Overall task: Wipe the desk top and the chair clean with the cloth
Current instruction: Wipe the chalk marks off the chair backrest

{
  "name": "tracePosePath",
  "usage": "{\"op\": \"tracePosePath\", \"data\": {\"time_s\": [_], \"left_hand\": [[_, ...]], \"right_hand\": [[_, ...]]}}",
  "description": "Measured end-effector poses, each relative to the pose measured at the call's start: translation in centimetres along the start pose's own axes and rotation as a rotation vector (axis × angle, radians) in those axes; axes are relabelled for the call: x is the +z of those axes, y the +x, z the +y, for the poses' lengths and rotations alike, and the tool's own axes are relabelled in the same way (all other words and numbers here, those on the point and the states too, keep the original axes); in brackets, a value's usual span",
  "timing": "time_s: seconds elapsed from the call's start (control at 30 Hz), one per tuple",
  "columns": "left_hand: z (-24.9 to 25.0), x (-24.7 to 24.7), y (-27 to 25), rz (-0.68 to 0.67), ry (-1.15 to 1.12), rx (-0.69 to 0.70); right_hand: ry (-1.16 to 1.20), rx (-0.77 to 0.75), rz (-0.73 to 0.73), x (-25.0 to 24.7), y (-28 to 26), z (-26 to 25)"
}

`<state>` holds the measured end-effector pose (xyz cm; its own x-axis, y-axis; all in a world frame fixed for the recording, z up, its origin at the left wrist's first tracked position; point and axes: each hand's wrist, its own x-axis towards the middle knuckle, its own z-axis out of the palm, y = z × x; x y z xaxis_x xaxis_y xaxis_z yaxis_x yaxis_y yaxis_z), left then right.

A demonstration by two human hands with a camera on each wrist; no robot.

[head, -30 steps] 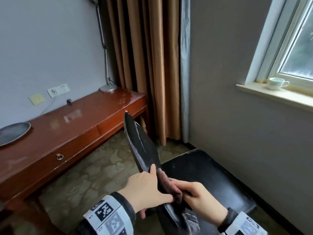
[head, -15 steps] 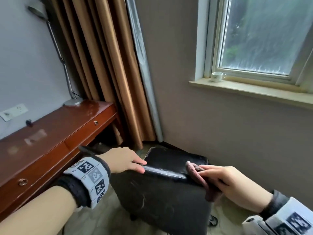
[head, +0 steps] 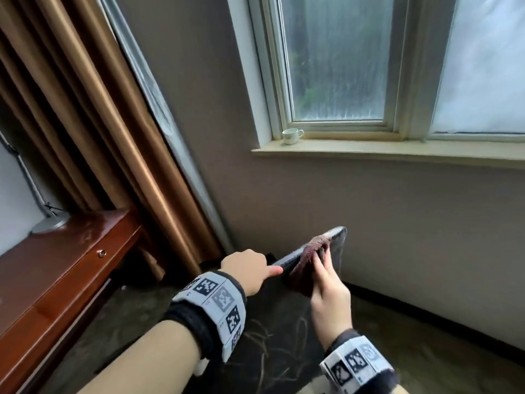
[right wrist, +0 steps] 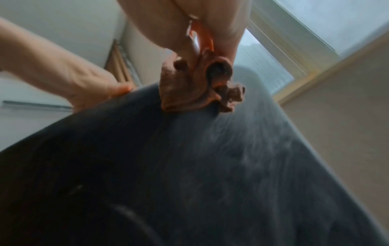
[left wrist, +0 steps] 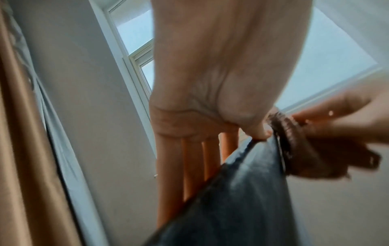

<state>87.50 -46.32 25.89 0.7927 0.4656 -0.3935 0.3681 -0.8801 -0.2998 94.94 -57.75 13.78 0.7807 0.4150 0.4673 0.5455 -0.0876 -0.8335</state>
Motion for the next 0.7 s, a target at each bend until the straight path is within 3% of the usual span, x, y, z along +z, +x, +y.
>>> {"op": "tracePosePath", "data": {"time_s": [0.07,0.13,0.3,0.37,0.47,0.57,0.7], "left_hand": [[1.6,-1.7,1.0,-0.011,-0.066,0.013],[1.9,-3.2,1.1,-0.070,-0.192,0.050],[-2.6,-2.9,-1.5,-0.319,-0.301,0.172],[-4.2,-1.0,-2.7,-0.351,-0.336,0.208],[-5.1,1.9,-4.2,-0.258,-0.541,0.281],[-4.3,3.4,-3.9,-0.063,-0.774,0.301],[-2.5,4.1,-1.6,0.096,-0.864,0.346]], "right_hand": [[0.127,0.184,0.009,1.8,0.1,-1.2],[0.212,0.260,-0.008,3.0,-0.1,-2.1],[0.257,0.167,-0.051,4.7,-3.2,-2.4],[0.273,0.180,-0.033,4.3,-2.3,-2.1],[0.284,0.239,0.001,3.1,2.6,-1.8],[0.259,0.298,0.014,2.2,5.5,-2.1],[0.320,0.221,0.027,2.0,0.0,-4.6]]}}
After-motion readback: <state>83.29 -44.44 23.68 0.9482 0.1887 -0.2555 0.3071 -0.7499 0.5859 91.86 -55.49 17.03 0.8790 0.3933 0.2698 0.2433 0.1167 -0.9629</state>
